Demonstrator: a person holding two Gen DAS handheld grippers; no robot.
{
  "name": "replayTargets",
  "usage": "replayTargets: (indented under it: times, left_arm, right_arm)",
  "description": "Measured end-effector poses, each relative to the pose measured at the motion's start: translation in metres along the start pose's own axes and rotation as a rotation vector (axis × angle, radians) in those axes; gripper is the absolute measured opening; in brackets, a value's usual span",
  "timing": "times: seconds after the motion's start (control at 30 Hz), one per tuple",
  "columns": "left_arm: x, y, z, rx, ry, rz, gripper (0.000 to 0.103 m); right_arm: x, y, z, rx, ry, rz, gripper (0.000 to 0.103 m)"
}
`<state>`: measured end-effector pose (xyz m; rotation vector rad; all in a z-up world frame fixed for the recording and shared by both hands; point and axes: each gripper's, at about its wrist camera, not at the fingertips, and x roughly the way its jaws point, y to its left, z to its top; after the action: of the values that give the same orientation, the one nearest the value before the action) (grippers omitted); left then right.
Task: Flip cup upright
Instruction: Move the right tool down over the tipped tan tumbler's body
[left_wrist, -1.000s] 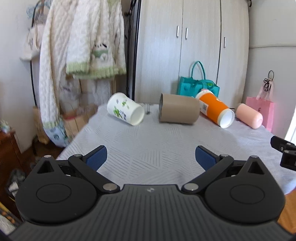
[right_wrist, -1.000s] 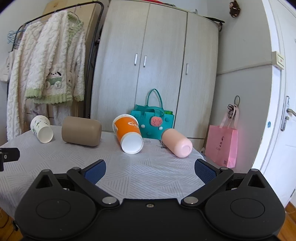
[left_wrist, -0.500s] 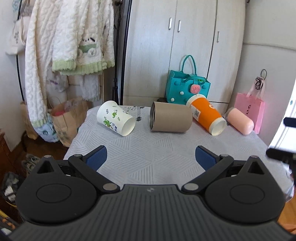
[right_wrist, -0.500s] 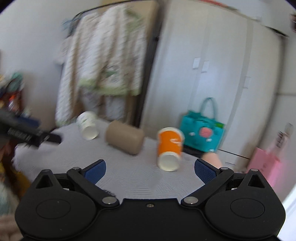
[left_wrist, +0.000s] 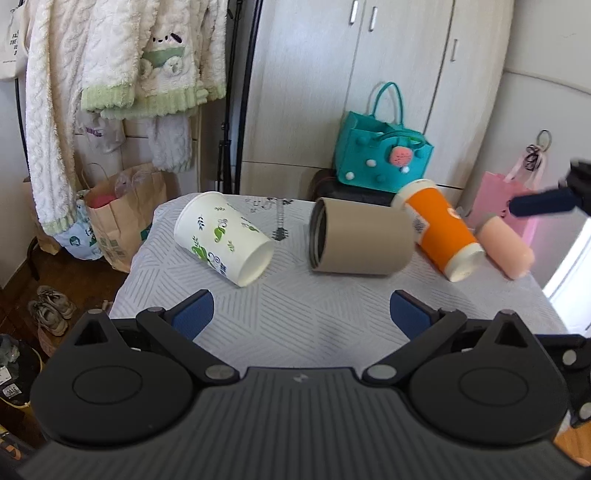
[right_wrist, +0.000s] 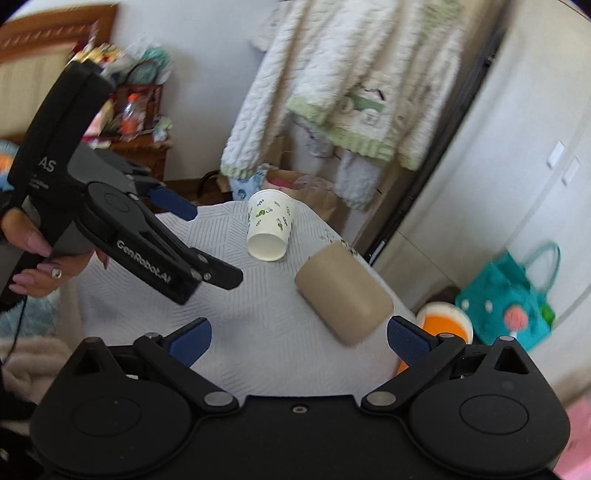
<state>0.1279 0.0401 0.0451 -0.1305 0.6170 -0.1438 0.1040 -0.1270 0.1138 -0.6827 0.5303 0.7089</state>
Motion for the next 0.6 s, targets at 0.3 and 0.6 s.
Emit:
replayTargets:
  times: [0.3,0.6]
  left_arm:
    - [0.047,0.010,0.007,-0.107,0.058,-0.049,0.103]
    - [0.073,0.017,0.008,-0.170,0.100,-0.078,0.103]
  right_arm:
    - [0.077,-0.037,0.012,-0.125,0.103,0.068,0.102]
    - [0.140,-0.058,0.013,-0.230,0.179,0.124,0.102]
